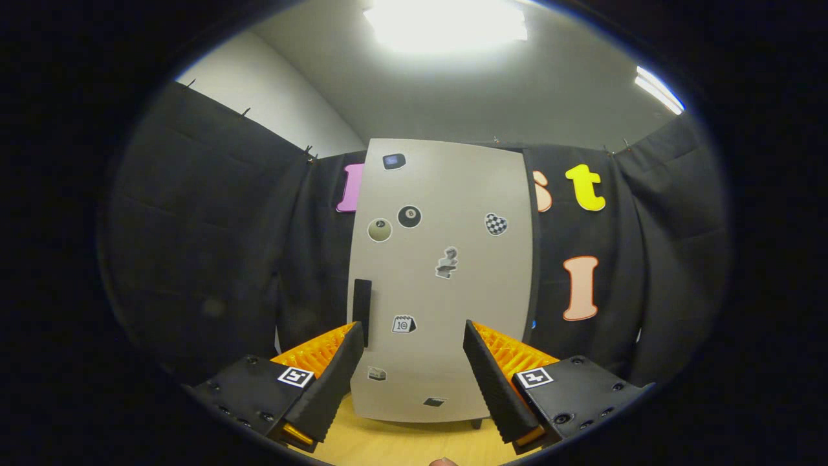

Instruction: Open the shoe cabinet door, grab the shoes and put them into the shoe cabinet, then close the shoe cabinet door.

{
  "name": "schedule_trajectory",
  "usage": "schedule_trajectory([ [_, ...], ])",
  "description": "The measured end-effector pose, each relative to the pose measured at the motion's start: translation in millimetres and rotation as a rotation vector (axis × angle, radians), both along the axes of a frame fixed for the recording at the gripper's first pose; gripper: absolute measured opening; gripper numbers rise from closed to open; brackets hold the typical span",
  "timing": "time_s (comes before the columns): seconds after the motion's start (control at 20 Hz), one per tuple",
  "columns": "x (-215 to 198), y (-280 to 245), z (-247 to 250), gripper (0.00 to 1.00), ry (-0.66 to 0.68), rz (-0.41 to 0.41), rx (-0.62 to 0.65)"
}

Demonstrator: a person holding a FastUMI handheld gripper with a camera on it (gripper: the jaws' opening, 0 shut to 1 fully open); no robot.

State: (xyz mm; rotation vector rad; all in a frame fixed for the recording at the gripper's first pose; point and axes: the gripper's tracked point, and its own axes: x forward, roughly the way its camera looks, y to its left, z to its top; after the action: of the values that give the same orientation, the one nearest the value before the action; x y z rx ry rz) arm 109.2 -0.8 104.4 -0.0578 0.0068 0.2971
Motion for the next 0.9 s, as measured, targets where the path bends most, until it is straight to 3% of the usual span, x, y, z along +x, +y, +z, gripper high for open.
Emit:
schedule_trajectory([
  [0.4,-77.9,-134.8,-15.4,0.98,0.004,-0.231,0.001],
  [0.9,-122.9,-228.0,-55.6,0.97,0.061,-0.387,0.017],
])
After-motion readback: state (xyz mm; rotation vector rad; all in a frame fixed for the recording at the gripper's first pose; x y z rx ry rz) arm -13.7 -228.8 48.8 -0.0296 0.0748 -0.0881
